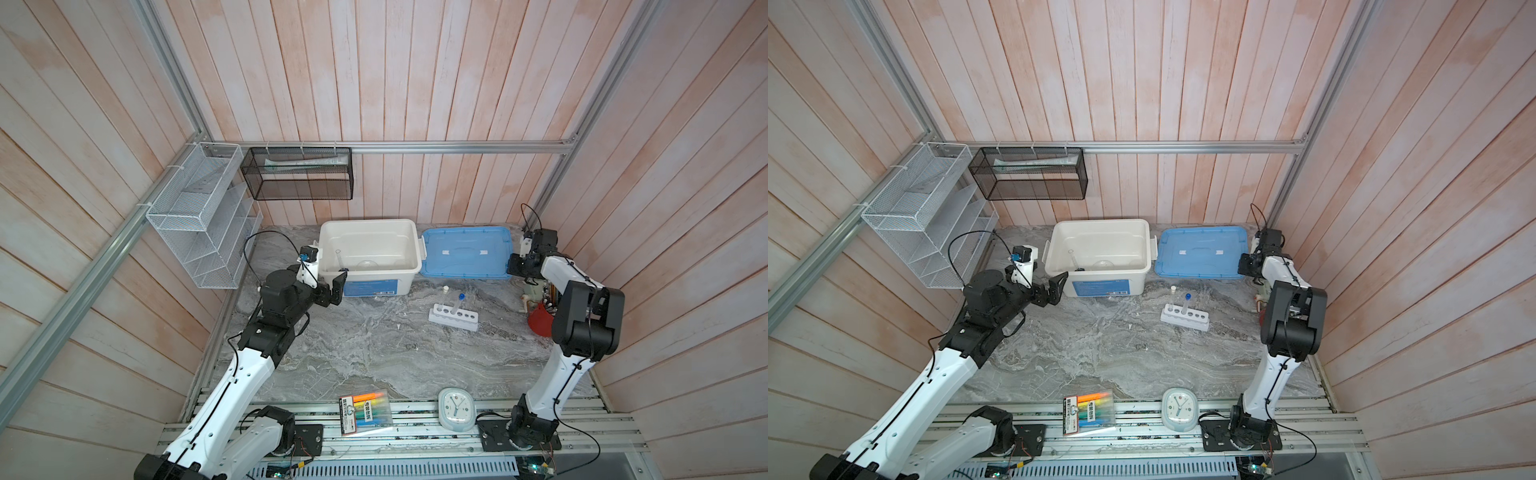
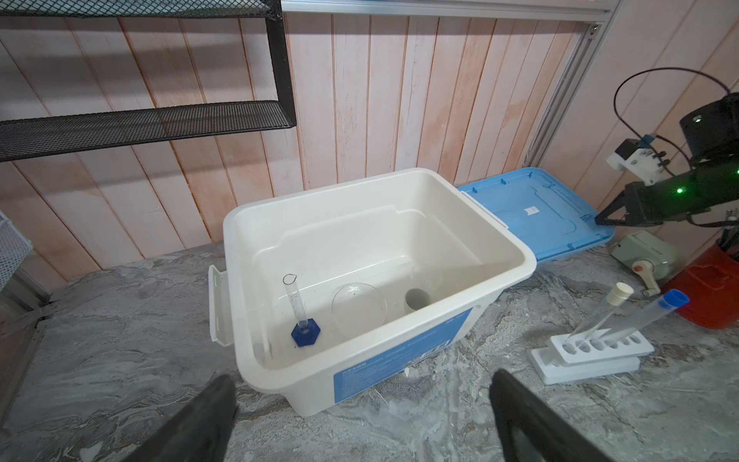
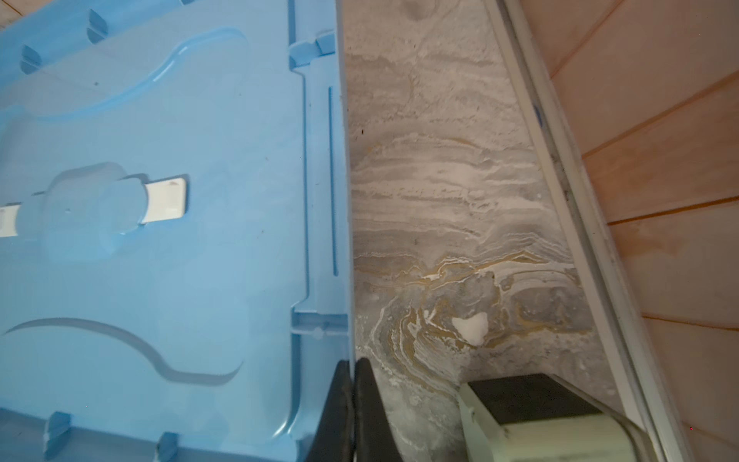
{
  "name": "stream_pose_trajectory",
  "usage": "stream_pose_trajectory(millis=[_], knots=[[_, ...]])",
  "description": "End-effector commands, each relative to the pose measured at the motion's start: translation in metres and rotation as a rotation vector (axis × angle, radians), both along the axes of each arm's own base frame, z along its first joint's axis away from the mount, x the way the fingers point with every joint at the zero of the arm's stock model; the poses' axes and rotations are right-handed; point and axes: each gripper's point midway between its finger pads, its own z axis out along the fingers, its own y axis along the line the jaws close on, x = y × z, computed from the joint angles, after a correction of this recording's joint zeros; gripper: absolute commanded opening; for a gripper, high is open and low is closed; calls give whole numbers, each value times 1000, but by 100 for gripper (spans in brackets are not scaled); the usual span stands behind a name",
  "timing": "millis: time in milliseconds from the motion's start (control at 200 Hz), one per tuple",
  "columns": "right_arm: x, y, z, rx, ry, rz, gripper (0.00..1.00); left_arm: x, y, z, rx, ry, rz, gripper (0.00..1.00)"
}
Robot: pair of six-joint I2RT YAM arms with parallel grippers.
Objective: Organize the chemistry lab equipment
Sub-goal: 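Lift the blue lid edge with the right gripper, tilting it up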
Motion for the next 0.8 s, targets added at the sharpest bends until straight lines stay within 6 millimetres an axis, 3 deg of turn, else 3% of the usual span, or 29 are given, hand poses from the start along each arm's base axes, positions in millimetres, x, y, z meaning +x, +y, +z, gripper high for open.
stream_pose_trajectory(millis=[0,300,495,795], knots=[[3,-3,42,15,-85,-24,0,-2,-1,13,-16,-23,-11,100],[-7,-4,102,-2,-230,-51,0,0,-7,11,-29,-9,-37,100],[-19,-4,126,-23,-284,-65,0,-1,-8,10,-39,-4,-46,100],[-53,0,171,-50,-379,-83,0,-3,-19,12,-53,-7,-104,100]])
